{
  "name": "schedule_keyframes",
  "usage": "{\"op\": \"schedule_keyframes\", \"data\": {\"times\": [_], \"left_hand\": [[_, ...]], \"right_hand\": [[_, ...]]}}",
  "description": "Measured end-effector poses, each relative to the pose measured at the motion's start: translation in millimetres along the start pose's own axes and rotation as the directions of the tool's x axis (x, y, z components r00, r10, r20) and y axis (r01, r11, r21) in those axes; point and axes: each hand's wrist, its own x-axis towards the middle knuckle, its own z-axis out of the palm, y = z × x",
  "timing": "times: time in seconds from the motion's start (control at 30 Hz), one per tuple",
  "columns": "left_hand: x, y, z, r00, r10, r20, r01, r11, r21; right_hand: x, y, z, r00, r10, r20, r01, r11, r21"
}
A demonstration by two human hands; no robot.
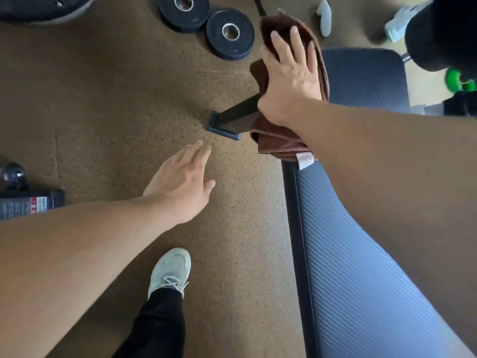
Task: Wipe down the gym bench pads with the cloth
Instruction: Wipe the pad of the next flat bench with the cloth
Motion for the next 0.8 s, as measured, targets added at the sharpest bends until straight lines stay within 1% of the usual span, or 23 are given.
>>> {"op": "schedule_keyframes", "data": {"times": [0.07, 0.13, 0.17, 0.23, 0.3, 0.33, 0.43, 0.5, 0.57, 0.6, 0.63, 0.7, 0.77, 0.8], "left_hand": [[-6, 12, 8, 0.997, 0.073, 0.037, -0.076, 0.993, 0.093], [-13, 25, 12, 0.986, 0.147, 0.073, -0.158, 0.973, 0.171], [-18, 32, 13, 0.979, 0.181, 0.09, -0.196, 0.96, 0.199], [-28, 47, 16, 0.972, 0.216, 0.094, -0.233, 0.939, 0.254], [-41, 61, 22, 0.981, 0.187, 0.053, -0.194, 0.941, 0.277], [-48, 69, 27, 0.986, 0.162, 0.028, -0.164, 0.952, 0.259], [-82, 94, 54, 0.994, 0.105, -0.023, -0.101, 0.985, 0.143], [-114, 109, 81, 0.992, 0.118, -0.04, -0.111, 0.984, 0.136], [-152, 125, 113, 0.987, 0.159, -0.026, -0.154, 0.977, 0.144], [-173, 133, 130, 0.987, 0.162, -0.015, -0.159, 0.98, 0.122], [-195, 143, 148, 0.991, 0.136, -0.01, -0.135, 0.988, 0.081], [-242, 161, 185, 1.0, 0.0, 0.001, 0.0, 1.0, -0.031], [-288, 175, 225, 0.992, -0.118, 0.037, 0.122, 0.987, -0.107], [-310, 179, 244, 0.988, -0.143, 0.061, 0.149, 0.982, -0.117]], "right_hand": [[-11, 0, 5, 0.999, 0.021, -0.047, -0.021, 1.0, -0.009], [-33, 0, 10, 0.994, 0.06, -0.088, -0.056, 0.997, 0.048], [-50, -2, 13, 0.993, 0.084, -0.086, -0.076, 0.993, 0.085], [-94, -4, 23, 0.988, 0.125, -0.09, -0.113, 0.985, 0.133], [-152, -8, 36, 0.984, 0.16, -0.084, -0.142, 0.972, 0.185], [-183, -10, 43, 0.983, 0.167, -0.072, -0.149, 0.967, 0.206], [-283, -17, 63, 0.986, 0.158, -0.048, -0.142, 0.961, 0.237], [-348, -20, 79, 0.989, 0.146, -0.032, -0.134, 0.96, 0.248], [-413, -20, 94, 0.99, 0.141, -0.015, -0.132, 0.955, 0.266], [-447, -20, 101, 0.99, 0.14, -0.006, -0.133, 0.95, 0.281], [-481, -20, 108, 0.989, 0.146, 0.0, -0.139, 0.944, 0.301], [-554, -22, 122, 0.984, 0.178, 0.029, -0.177, 0.923, 0.342], [-628, -23, 137, 0.975, 0.205, 0.082, -0.22, 0.917, 0.334], [-659, -24, 143, 0.972, 0.211, 0.105, -0.233, 0.922, 0.309]]}}
